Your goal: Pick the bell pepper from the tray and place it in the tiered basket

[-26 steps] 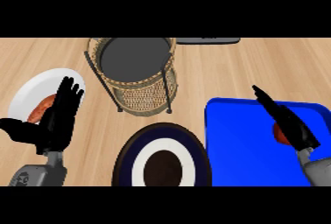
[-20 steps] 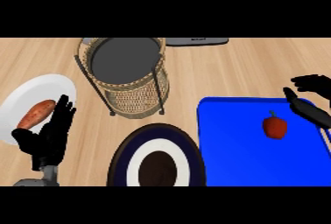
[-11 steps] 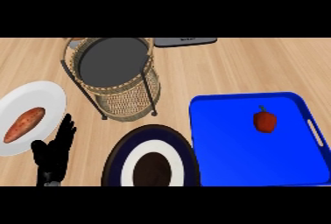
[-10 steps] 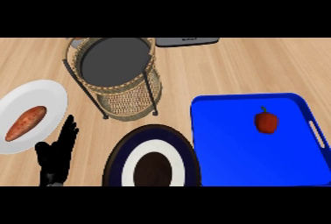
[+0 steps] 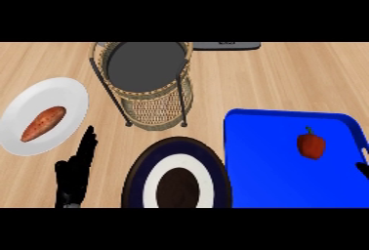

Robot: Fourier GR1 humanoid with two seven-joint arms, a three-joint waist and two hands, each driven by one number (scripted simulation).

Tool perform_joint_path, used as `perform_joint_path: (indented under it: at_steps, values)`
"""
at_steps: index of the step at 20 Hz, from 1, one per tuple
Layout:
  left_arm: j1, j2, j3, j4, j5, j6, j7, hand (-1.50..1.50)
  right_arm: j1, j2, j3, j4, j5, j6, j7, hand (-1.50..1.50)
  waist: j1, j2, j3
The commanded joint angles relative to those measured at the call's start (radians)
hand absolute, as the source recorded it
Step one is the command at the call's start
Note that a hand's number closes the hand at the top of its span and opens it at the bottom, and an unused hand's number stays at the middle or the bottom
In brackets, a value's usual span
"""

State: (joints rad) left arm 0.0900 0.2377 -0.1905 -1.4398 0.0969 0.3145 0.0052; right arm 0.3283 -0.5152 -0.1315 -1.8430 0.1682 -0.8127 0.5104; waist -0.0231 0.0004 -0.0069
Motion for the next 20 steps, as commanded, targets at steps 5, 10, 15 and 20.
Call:
perform_joint_path:
  at_steps: [5,10,15,20]
  values:
    - [0.006,-0.013,-0.034,0.011,-0.025,-0.002,0.003,0.0,0.094,-0.22,0.09,-0.092,0.216,0.215,0.493,-1.5,0.051,0.015,-0.006]
    - [-0.032,-0.01,-0.022,0.05,-0.029,-0.014,0.0,0.0,-0.025,-0.257,0.136,-0.206,0.413,0.331,0.843,-1.5,0.056,0.011,-0.002]
    - [-0.011,-0.044,-0.068,0.008,-0.057,0.007,0.021,0.0,-0.18,-0.196,0.202,-0.152,0.533,0.477,0.973,-1.5,0.071,0.009,0.002]
    - [-0.024,-0.045,-0.051,0.039,-0.041,-0.01,0.016,0.0,-0.234,-0.112,0.262,-0.043,0.588,0.58,0.977,-1.5,0.059,0.008,0.002]
